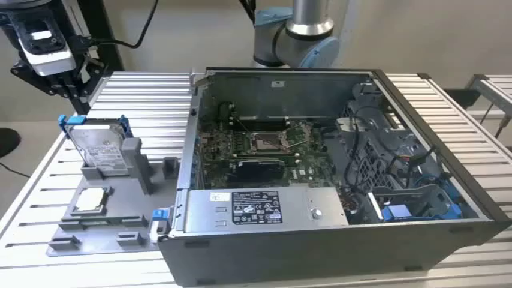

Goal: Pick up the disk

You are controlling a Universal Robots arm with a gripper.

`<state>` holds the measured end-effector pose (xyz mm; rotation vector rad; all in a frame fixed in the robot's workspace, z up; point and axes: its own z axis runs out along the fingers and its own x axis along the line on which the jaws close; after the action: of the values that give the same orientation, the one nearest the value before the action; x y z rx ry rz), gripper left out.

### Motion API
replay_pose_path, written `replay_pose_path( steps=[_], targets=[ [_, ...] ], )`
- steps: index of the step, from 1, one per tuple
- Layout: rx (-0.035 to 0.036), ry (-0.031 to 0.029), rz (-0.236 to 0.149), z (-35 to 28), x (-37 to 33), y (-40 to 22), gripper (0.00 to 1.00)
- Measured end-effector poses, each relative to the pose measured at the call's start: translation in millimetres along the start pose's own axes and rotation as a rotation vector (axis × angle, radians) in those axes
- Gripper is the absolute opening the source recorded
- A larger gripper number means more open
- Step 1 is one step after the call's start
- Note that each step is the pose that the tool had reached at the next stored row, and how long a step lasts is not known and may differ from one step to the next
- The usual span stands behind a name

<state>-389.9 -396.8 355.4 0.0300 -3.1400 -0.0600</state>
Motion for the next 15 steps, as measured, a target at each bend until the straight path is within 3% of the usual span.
replay_pose_path(
  steps=[9,15],
  targets=[
    [0.0000,0.0000,-0.001,0.0,0.0,0.0,0.00],
    [0.0000,0.0035,-0.091,0.0,0.1,0.0,0.00]
  ],
)
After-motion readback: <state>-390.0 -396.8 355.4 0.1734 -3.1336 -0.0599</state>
